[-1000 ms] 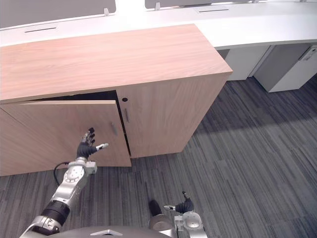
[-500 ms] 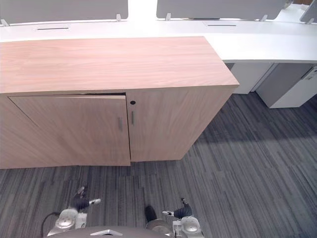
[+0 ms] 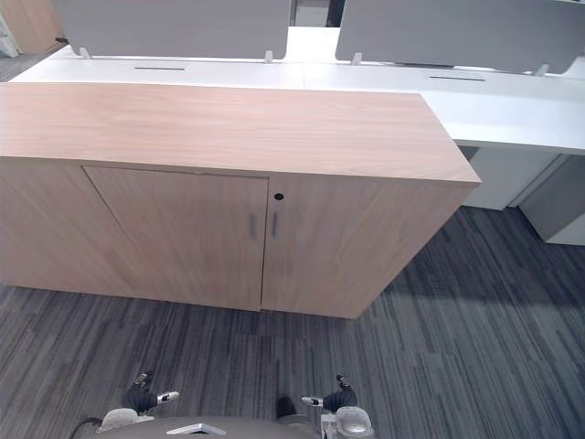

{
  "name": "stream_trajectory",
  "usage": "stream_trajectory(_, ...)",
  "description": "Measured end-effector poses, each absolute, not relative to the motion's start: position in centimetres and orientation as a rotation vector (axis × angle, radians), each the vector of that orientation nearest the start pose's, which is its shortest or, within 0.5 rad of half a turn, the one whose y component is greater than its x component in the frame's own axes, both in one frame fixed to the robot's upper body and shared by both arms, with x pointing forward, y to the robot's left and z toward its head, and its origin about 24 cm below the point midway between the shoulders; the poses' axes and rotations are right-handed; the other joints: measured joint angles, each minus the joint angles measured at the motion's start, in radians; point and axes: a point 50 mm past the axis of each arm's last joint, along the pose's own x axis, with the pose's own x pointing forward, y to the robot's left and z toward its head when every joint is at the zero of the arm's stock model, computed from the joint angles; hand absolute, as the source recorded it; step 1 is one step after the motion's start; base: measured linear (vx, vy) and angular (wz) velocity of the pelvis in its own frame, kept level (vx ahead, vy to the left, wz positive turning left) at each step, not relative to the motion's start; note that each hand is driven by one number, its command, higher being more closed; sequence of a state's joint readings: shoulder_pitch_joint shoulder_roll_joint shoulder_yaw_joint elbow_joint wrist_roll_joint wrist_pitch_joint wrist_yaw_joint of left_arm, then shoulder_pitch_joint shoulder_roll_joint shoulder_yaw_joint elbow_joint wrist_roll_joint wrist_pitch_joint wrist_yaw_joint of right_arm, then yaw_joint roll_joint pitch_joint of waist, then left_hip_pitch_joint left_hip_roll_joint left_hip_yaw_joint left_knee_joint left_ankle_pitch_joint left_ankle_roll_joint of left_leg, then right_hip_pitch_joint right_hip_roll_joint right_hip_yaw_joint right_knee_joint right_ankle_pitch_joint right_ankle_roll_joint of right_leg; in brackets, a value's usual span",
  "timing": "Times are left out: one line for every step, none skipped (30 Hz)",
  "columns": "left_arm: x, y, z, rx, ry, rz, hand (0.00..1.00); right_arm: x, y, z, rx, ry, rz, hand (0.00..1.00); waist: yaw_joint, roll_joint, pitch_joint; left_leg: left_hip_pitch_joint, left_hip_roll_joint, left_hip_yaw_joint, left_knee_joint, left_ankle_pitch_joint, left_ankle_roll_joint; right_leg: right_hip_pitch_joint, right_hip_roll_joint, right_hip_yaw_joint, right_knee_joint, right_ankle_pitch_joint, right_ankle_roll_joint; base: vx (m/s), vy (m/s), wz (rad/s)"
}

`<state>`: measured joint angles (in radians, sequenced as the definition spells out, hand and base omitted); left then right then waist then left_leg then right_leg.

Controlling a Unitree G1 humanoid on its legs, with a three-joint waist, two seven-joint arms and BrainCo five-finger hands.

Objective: Walk over to the cabinet, pick up the folder, carry it to the office cabinet, place the folder inside the office cabinet, then close the office cabinet door

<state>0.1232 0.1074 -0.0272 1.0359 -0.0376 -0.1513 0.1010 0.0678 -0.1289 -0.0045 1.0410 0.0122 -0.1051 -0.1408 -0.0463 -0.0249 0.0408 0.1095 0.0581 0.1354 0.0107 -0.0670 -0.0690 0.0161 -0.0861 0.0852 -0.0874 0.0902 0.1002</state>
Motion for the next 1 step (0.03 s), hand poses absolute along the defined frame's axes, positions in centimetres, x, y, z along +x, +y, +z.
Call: stream_trajectory(9.31,19.54,-15.69,0.116,0.999,0.168,0.00,10.88,-20.83,-15.30,-0.169,0.998,-0.218,0.00,0.005,-0.003,-0.001,0.001,0.000,-0.003,-0.001,0.001,0.000,0.003,0.000,-0.006,0.000,-0.001,0.000,-0.01,0.003,0.11)
